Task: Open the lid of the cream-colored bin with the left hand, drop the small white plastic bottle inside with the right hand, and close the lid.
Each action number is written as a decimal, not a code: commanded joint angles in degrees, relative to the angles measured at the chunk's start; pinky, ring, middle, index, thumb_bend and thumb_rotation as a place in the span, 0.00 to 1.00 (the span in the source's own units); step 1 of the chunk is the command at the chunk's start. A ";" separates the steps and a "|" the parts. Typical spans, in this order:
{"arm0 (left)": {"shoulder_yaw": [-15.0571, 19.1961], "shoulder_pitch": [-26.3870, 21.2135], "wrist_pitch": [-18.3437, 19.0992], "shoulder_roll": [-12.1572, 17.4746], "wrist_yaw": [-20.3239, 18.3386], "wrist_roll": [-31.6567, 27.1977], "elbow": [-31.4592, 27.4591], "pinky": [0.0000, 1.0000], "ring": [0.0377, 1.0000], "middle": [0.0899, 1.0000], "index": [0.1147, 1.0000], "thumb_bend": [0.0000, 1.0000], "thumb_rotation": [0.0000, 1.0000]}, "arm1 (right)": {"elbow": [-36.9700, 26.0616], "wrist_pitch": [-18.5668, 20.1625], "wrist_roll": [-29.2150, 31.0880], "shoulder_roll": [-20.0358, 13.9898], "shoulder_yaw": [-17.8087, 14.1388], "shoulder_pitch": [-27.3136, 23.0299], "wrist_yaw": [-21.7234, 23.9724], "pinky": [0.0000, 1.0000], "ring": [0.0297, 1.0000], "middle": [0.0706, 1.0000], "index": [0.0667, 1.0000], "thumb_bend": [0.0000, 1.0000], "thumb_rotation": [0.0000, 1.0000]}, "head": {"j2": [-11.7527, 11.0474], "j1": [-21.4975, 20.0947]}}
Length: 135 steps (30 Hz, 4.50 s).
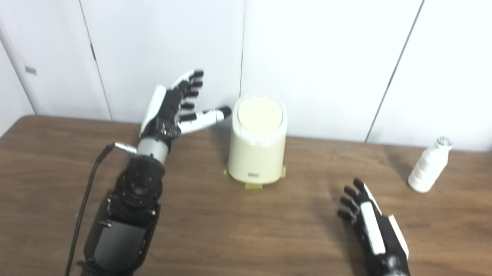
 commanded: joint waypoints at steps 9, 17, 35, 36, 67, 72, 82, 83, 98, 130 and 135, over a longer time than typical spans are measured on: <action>-1.77 -7.11 -6.13 1.42 0.61 1.15 6.38 0.77 0.85 0.88 0.91 0.85 0.24 | 0.51 -4.02 -0.89 -0.27 0.32 -1.05 0.40 0.84 0.89 0.90 0.95 0.56 0.92 | -1.46 -0.25; -3.72 -11.00 -6.88 1.58 0.39 1.88 12.14 0.74 0.85 0.89 0.92 0.86 0.18 | 1.00 -4.49 -2.34 -0.15 0.71 -0.75 0.24 0.83 0.88 0.90 0.95 0.56 0.94 | -1.92 -0.29; -5.56 -19.15 -5.98 1.48 0.33 3.44 21.36 0.69 0.85 0.88 0.92 0.88 0.15 | 0.36 -3.76 -3.15 0.91 0.83 -0.49 -0.39 0.83 0.88 0.90 0.95 0.56 0.93 | -1.49 -1.09; -5.88 -19.48 -5.78 1.32 0.43 3.79 21.64 0.68 0.84 0.88 0.92 0.88 0.15 | 0.40 -3.83 -3.15 0.94 0.81 -0.56 -0.41 0.83 0.88 0.90 0.95 0.56 0.93 | -1.45 -1.12; -11.15 -20.46 -6.85 1.10 -0.24 8.43 24.26 0.70 0.81 0.85 0.91 0.93 0.12 | -1.06 -3.17 -4.61 1.88 0.85 -1.02 -0.95 0.81 0.87 0.89 0.96 0.55 0.91 | 0.21 -1.62; -12.44 -19.99 -6.59 1.78 -0.91 9.99 22.96 0.69 0.82 0.85 0.91 0.93 0.11 | -1.42 -2.69 -4.31 1.79 0.62 -0.99 -0.87 0.81 0.87 0.89 0.96 0.55 0.92 | 0.45 -1.47; -17.59 -20.27 -7.85 4.35 -1.82 16.99 22.65 0.77 0.86 0.84 0.90 0.92 0.10 | -1.80 -2.09 -3.47 1.76 0.41 -1.10 -0.79 0.79 0.86 0.89 0.95 0.56 0.90 | 0.94 -1.34; -18.08 -20.41 -7.89 4.48 -1.95 17.64 22.94 0.78 0.86 0.84 0.90 0.92 0.10 | -1.89 -2.00 -3.14 1.84 0.32 -1.08 -0.73 0.80 0.86 0.89 0.95 0.56 0.89 | 0.94 -1.34; -24.87 -21.90 -9.98 4.61 -2.38 26.68 26.99 0.81 0.84 0.86 0.89 0.97 0.05 | -2.41 -1.67 -3.32 2.01 0.61 -0.95 -0.99 0.80 0.86 0.89 0.95 0.56 0.89 | 1.19 -1.55; -5.65 -14.16 1.19 1.45 -18.03 20.23 -5.91 0.65 0.76 0.78 0.79 0.81 0.00 | -3.75 -0.26 -3.45 1.82 0.42 -1.03 -1.13 0.82 0.87 0.90 0.96 0.57 0.89 | 2.17 -2.00; -1.46 -10.33 -0.31 -1.03 -12.70 16.47 -9.33 0.67 0.76 0.77 0.76 0.73 0.02 | -3.94 0.03 -3.52 1.66 0.39 -1.12 -1.16 0.80 0.86 0.89 0.94 0.58 0.90 | 2.44 -2.07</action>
